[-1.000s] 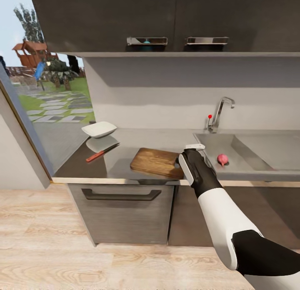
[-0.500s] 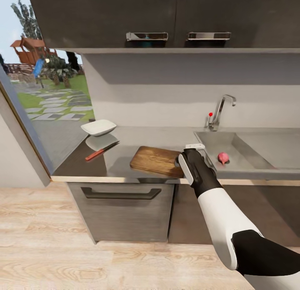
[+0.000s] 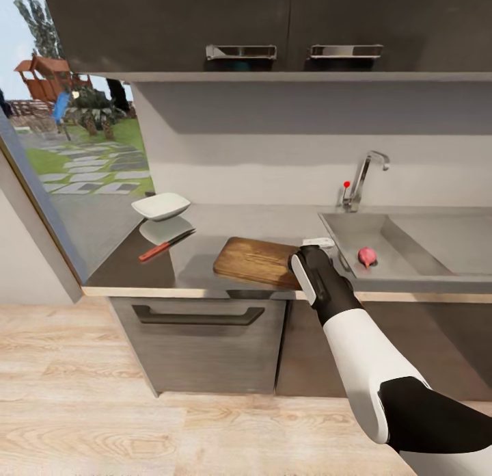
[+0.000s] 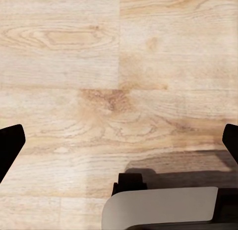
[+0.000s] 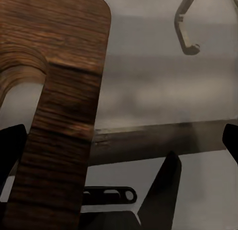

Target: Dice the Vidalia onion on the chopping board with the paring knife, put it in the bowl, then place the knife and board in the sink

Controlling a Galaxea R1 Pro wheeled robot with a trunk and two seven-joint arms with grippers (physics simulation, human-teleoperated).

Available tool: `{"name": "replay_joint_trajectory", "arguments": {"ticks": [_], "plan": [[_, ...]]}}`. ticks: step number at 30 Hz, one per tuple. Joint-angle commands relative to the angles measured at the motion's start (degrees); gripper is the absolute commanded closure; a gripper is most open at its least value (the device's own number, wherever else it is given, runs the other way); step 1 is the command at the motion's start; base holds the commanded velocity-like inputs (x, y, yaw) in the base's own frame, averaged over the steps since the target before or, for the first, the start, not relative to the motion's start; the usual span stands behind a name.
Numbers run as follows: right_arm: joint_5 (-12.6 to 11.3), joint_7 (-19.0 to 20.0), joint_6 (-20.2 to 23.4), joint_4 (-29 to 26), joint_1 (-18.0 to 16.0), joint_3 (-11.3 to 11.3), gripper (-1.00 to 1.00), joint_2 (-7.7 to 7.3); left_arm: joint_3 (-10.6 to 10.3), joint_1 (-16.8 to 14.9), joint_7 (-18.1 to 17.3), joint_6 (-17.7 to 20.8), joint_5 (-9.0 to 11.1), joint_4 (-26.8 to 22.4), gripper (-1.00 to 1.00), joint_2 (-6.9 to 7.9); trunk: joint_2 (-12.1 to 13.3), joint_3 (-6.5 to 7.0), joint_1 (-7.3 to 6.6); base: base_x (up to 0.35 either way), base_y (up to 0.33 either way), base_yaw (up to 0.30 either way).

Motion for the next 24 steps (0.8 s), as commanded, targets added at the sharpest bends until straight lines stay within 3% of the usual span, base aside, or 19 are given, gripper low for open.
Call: {"name": "replay_joint_trajectory", "arguments": {"ticks": [1,24], "plan": [[-0.37,-0.35,0.41,0.03,-0.02,0.07,-1.0,0.0,0.04,0.01,0.02,-0.11,0.0,-0.05,-1.0,-0.01,-0.02,-0.09,0.0,0.0,0.0,0.0],[-0.38,-0.31,-1.46,1.22,-0.02,0.06,-1.0,0.0,0.04,0.01,0.02,-0.09,0.0,-0.01,-1.0,-0.02,-0.02,-0.16,0.0,0.0,0.0,0.0]]}}
